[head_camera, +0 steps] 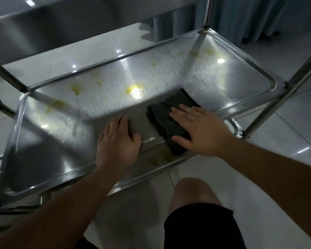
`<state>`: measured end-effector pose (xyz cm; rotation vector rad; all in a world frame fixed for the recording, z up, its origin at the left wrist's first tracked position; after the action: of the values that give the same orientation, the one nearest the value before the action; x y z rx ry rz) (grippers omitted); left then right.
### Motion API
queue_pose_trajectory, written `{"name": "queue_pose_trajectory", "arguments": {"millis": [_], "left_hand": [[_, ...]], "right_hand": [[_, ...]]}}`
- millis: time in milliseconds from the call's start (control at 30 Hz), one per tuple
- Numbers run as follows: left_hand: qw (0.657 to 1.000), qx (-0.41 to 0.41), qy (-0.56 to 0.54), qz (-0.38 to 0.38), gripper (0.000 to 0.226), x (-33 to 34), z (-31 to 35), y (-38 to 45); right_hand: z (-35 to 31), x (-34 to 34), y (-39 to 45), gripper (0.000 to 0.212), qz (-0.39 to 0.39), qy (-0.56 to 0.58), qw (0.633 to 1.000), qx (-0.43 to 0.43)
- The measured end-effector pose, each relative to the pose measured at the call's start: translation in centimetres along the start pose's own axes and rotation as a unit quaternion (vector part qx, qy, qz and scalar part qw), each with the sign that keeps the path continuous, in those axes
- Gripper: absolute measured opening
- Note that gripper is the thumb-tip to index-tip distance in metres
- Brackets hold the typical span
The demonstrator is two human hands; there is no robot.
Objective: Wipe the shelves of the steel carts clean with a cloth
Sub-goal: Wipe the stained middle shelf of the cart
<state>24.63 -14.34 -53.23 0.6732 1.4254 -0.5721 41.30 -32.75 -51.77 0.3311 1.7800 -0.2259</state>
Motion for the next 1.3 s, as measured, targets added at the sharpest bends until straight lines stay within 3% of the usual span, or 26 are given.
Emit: {"name": "queue_pose_trajectory", "arguments": {"millis": [100,167,233,333,433,667,800,967,1167,1300], "left_hand": [[1.0,0.002,-0.007,0.0,0.071,0.0,0.0,0.1],[1.0,0.005,-0.007,0.001,0.071,0.0,0.1,0.1],[1.0,0.008,-0.01,0.006,0.071,0.0,0.1,0.1],[1.0,0.012,-0.019,0.011,0.069,-0.1,0.0,0.1],[1.0,0.008,-0.021,0.004,0.068,-0.2,0.0,0.2],[0.996,0.017,-0.089,-0.011,0.054,-0.3,-0.5,0.3],[0.988,-0.008,-0.156,0.001,0.057,-0.7,-0.6,0.3],[0.976,-0.011,-0.211,-0.053,0.066,-1.1,-1.3,0.8],[0.963,-0.001,-0.205,-0.176,0.066,-4.3,-3.6,-1.6],[0.955,0.006,-0.147,-0.258,0.059,-7.7,-5.5,-6.1]], "right_hand": [[6.8,-2.2,-1.3,0.08,0.027,-0.002,0.996,0.087],[12.7,-4.1,-2.6,0.073,0.066,-0.009,0.981,0.181],[17.0,-5.2,-3.7,0.081,0.043,-0.009,0.954,0.296],[16.1,-4.9,-3.4,0.096,0.049,0.022,0.925,0.377],[9.5,-2.8,-1.4,0.097,0.079,0.046,0.943,0.32],[-6.4,2.8,1.1,0.115,0.011,0.067,0.994,0.089],[-9.4,3.9,1.8,0.101,-0.016,0.041,0.999,0.013],[-11.0,3.9,2.8,0.081,-0.007,0.059,0.998,0.014],[-14.3,2.9,2.1,0.07,-0.102,-0.023,0.992,0.076],[-16.0,-1.0,2.7,0.036,-0.16,0.004,0.983,0.092]]}}
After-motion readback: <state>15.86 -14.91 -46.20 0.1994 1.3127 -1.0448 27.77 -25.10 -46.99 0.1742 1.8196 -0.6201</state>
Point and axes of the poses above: each hand's wrist, its own y-axis towards the middle knuckle, its own x-axis out of the palm, z = x × y, the point moved 5 cm from there along y, towards the middle knuckle, and after that the axes turned 11 degrees about y, right-handed, at the moved point
